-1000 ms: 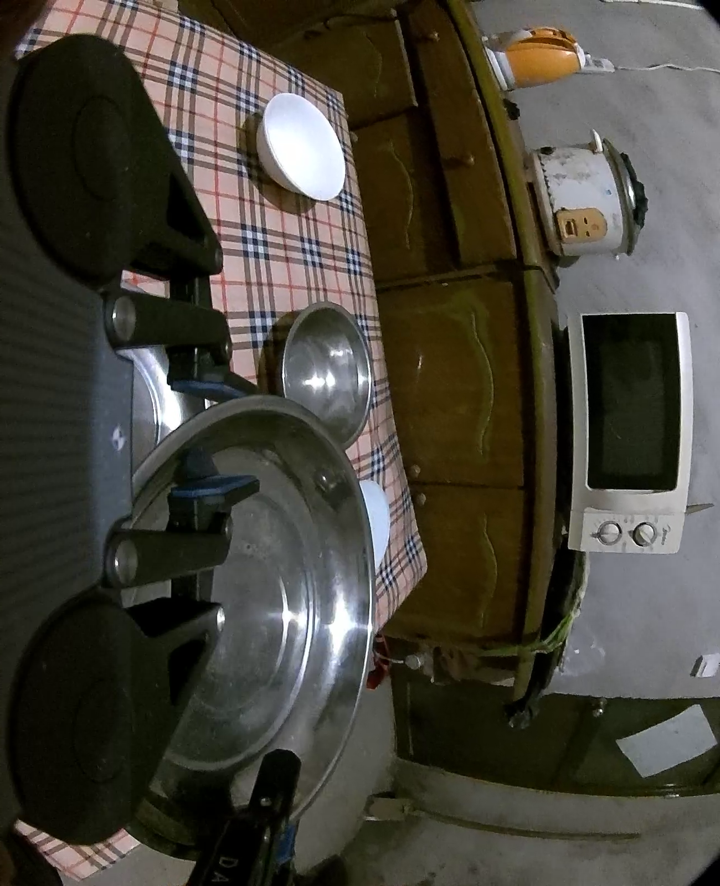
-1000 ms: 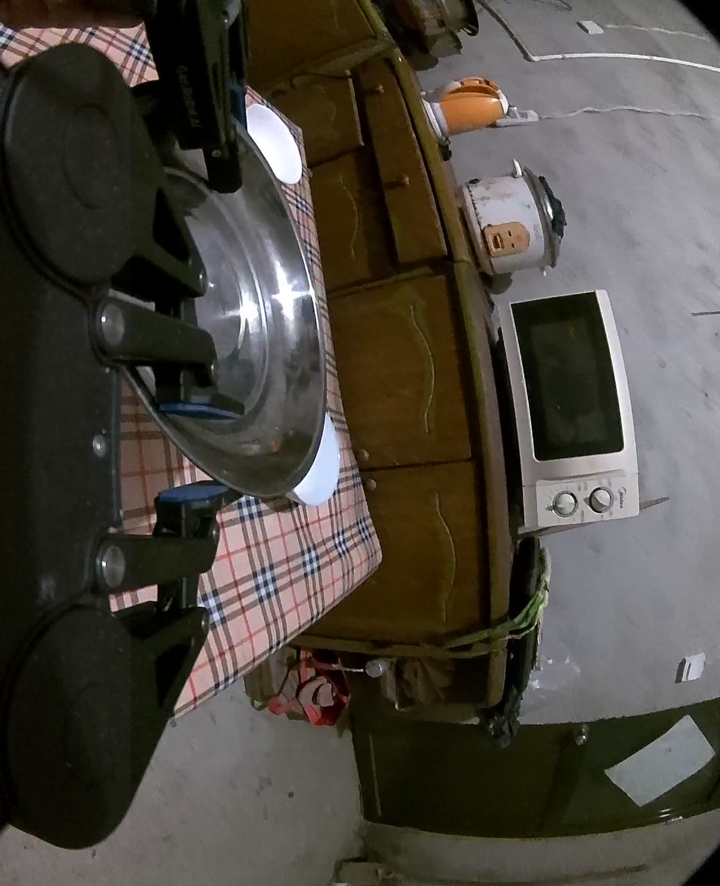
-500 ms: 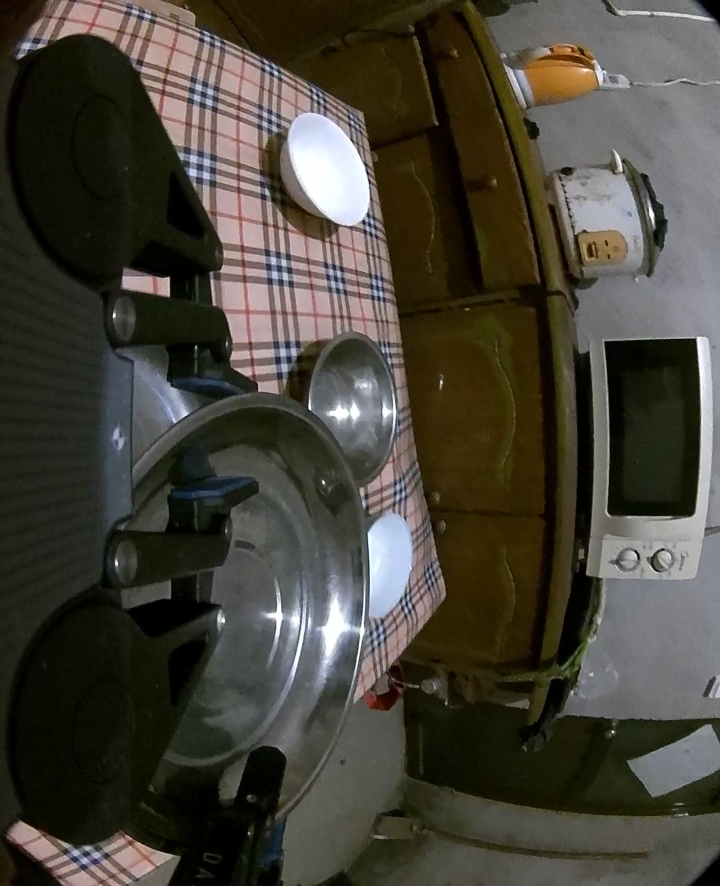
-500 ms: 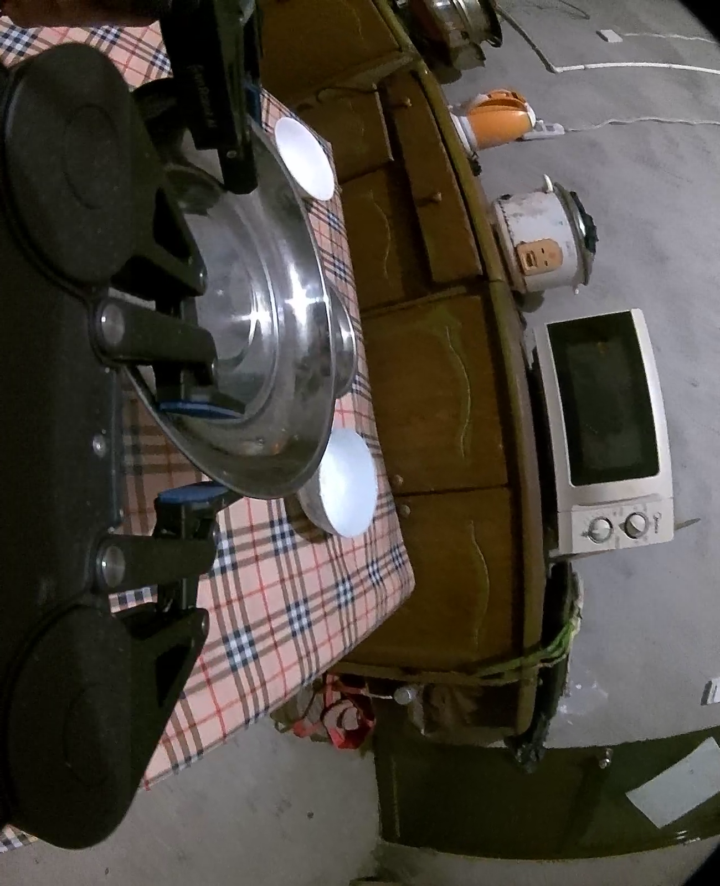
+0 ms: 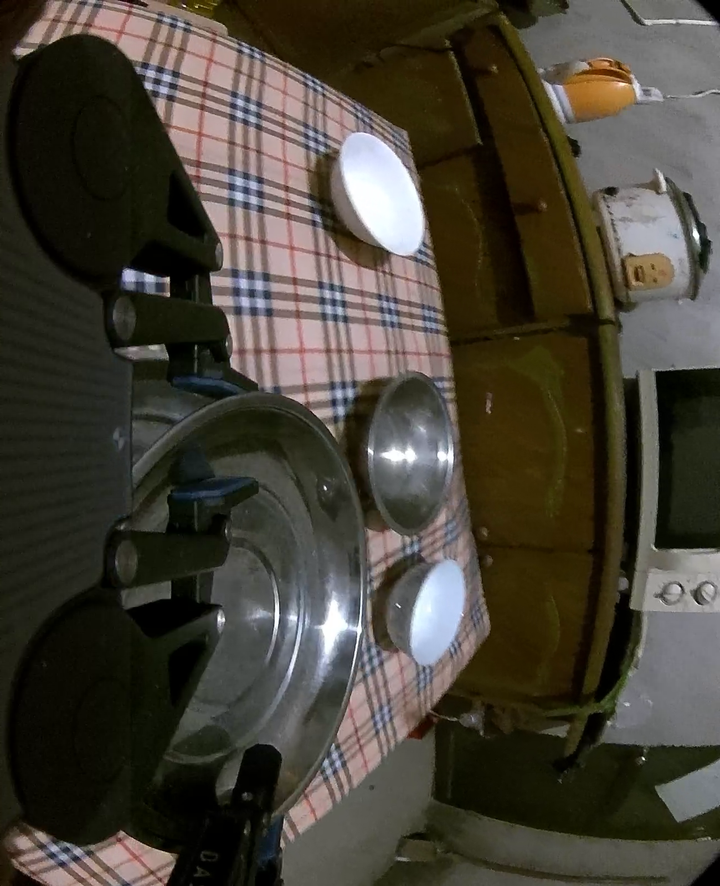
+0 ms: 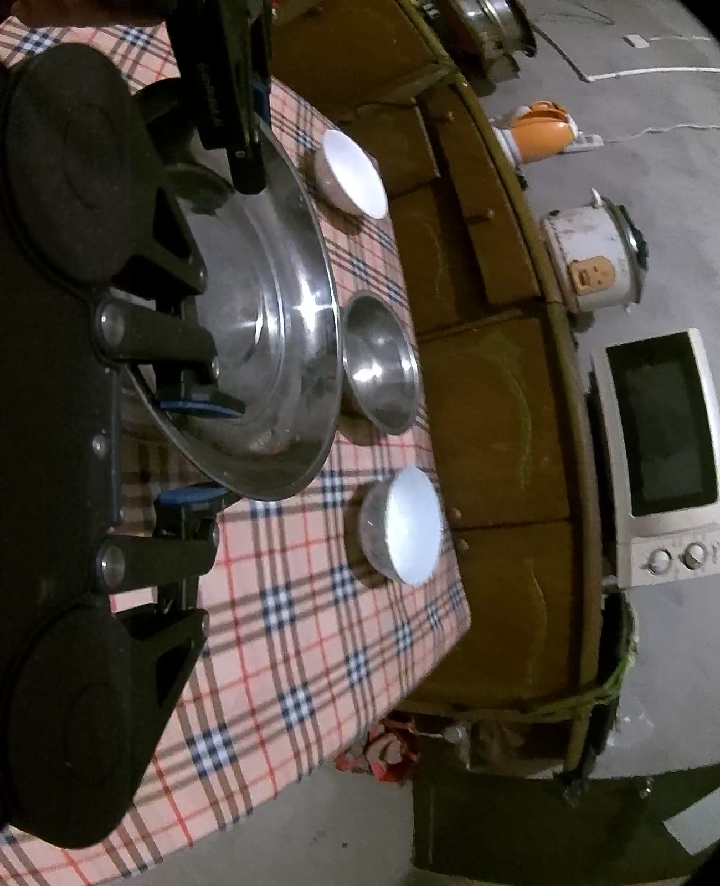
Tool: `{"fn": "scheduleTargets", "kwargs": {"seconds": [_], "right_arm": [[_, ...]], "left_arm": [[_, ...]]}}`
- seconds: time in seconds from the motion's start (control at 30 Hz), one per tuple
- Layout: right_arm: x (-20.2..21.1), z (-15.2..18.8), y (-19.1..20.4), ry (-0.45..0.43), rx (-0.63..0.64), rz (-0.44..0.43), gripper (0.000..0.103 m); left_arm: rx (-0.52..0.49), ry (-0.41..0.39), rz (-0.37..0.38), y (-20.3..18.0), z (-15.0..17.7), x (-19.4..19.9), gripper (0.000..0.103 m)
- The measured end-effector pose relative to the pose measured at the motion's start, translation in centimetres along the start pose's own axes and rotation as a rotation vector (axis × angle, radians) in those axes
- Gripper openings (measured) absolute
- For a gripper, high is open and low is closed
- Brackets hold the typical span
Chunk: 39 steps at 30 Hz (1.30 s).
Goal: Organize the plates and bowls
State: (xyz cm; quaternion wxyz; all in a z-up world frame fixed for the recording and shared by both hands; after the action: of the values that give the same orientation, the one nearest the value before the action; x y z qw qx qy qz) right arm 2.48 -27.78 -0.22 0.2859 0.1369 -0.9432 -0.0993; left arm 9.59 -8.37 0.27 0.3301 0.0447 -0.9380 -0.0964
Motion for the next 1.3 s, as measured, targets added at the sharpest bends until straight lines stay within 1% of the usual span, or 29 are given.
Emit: {"fn": "scheduleTargets", "kwargs": {"seconds": [0.27, 0.63, 0.9, 1.13, 1.23, 1.3], "right_arm": [[-2.3, 1.4, 0.5, 0.049, -0.003, -0.023, 0.033], [-4.3, 2.7, 0.8, 0.099, 0.017, -0.028, 0.033], [-5.6, 3.3, 0.9, 0.126, 0.033, -0.022, 0.034], [-6.8, 3.7, 0.9, 0.147, 0.050, -0.012, 0.034], [-7.1, 3.8, 1.0, 0.153, 0.052, -0.014, 0.038], [-7.2, 3.8, 1.1, 0.156, 0.061, -0.014, 0.043]], "left_arm": [[-0.012, 0.043, -0.016, 0.9, 1.3, -1.4, 0.030], [-0.031, 0.086, -0.032, 1.6, 2.9, -2.9, 0.032], [-0.040, 0.086, -0.045, 1.6, 3.5, -3.8, 0.032], [-0.024, 0.091, -0.049, 1.6, 3.7, -4.8, 0.033], [-0.014, 0.100, -0.042, 1.5, 3.9, -5.1, 0.036], [-0.010, 0.106, -0.039, 1.4, 4.1, -5.3, 0.038]]}}
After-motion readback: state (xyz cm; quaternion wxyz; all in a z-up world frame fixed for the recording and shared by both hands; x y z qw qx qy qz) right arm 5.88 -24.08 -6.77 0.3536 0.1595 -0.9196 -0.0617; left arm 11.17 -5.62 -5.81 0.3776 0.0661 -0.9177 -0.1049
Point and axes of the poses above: each gripper's, at about its wrist camera, not at the fingertips, and x roughly against the way its jaws point, y to its left, z to its underside, the point moved 1 cm from there along -x, roughly the way its jaws point, and after that the axes turned 14 degrees about -z, right-handed, at the moved point
